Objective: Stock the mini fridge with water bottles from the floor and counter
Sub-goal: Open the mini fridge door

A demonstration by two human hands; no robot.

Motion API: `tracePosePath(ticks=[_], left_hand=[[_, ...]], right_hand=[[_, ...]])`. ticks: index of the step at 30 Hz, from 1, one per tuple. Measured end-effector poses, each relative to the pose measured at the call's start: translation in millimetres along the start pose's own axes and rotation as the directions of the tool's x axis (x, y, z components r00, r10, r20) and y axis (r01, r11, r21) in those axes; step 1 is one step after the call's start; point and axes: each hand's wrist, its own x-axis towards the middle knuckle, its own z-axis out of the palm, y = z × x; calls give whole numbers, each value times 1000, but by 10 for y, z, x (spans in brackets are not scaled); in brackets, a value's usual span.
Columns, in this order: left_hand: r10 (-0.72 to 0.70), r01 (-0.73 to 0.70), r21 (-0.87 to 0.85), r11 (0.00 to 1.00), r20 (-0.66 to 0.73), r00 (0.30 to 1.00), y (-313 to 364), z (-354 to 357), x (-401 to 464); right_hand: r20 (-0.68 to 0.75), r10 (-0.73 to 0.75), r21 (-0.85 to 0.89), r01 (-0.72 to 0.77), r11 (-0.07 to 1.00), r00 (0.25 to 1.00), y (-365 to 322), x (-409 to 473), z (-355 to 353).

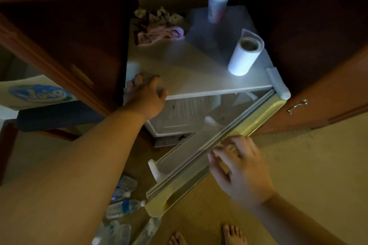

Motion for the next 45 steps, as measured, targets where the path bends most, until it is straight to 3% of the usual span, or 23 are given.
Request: tracePosePath(ticks=[3, 6, 8, 9, 15, 21, 25, 31, 37, 45], left_hand=[[-3, 3, 18, 1000, -9, 1000, 36, 5, -63], [8, -8, 18, 1000, -19, 1000, 40, 20, -88], [0, 1, 11, 1000, -23, 1000, 32, 38, -101], [-3, 3, 10, 1000, -29, 1000, 25, 52, -107], [3, -4, -18, 1000, -26, 1000, 17, 62, -111], [-16, 16, 12, 1000, -9, 1000, 74, 95, -161], [29, -27, 37, 999, -75, 997, 260, 116, -257], [221, -222, 56, 974, 15, 975, 783, 213, -445], [196, -197, 104, 975, 20, 980, 827, 312, -507], [181, -181, 63, 981, 3, 983, 868, 344, -527]], right_hand=[[44, 275, -73, -272, 960, 960, -102, 230, -14], [112, 645, -131, -633, 763, 756, -187, 415, 155], [152, 777, -133, -767, 628, 610, -180, 456, 269], [146, 796, -140, -785, 604, 587, -168, 436, 310], [170, 714, -122, -704, 699, 679, 26, 117, 257], [276, 597, -254, -542, 801, 753, 385, -303, -27], [308, 550, -299, -470, 831, 777, 650, -564, -308], [250, 652, -365, -555, 748, 715, 852, -774, -575], [202, 771, -453, -640, 620, 604, 1039, -734, -731], [241, 765, -514, -590, 622, 597, 1385, -645, -918]])
